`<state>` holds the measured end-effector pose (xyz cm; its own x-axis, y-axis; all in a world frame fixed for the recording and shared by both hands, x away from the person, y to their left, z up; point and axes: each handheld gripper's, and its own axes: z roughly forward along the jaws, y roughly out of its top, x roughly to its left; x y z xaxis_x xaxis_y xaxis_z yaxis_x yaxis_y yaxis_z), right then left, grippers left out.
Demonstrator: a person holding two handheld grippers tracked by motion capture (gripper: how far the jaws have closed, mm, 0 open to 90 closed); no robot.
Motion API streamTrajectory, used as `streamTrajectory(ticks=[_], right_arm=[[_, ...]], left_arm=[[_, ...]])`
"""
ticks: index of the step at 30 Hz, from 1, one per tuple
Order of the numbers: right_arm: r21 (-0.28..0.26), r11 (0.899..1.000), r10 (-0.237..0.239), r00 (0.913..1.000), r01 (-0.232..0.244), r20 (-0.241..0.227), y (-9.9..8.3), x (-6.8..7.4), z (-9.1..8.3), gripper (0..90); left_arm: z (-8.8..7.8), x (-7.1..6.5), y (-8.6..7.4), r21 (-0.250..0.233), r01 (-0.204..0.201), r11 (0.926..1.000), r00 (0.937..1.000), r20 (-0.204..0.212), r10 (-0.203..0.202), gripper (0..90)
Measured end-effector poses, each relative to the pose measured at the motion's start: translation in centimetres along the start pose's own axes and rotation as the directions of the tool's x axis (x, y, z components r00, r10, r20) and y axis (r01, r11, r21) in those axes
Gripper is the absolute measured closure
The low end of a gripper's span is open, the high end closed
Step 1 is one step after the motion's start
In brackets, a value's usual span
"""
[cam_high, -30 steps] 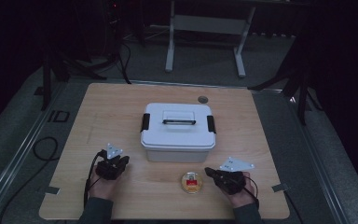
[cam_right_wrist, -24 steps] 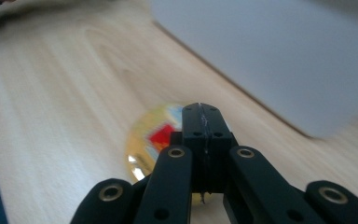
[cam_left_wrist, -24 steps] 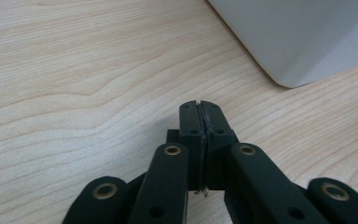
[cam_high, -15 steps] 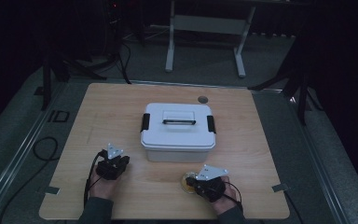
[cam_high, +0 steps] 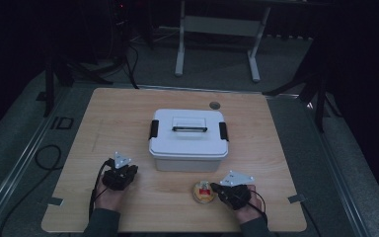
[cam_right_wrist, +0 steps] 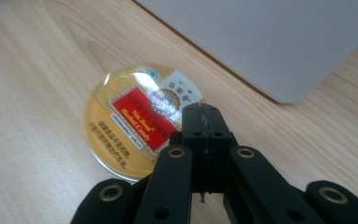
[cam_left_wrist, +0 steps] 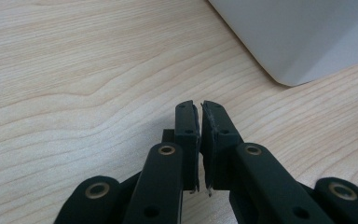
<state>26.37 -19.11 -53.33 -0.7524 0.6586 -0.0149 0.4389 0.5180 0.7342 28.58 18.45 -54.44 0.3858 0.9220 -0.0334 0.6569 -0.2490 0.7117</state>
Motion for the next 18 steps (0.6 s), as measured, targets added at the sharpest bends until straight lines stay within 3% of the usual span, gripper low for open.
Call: streamTrajectory(ticks=[5,11,18], right_arm=[[-0.012,1.000,-0.014,0.9999,0.014,-0.008,0.6,0.6,0.1,90.0],[-0.042,0.998,-0.044,0.9965,0.041,-0.071,1.6,3.0,0.5,90.0],[-0.003,0.995,-0.096,0.9877,0.096,-0.123,2.2,5.6,2.5,90.0]], left_arm=[[0.0,-0.1,0.0,-0.001,-0.001,1.0000,1.0000,0.001,0.001,85.1],[0.1,-0.1,0.0,0.000,-0.003,1.0000,1.0000,0.001,0.003,85.2],[0.1,-0.1,0.0,-0.001,-0.002,1.0000,1.0000,0.002,0.002,85.2]])
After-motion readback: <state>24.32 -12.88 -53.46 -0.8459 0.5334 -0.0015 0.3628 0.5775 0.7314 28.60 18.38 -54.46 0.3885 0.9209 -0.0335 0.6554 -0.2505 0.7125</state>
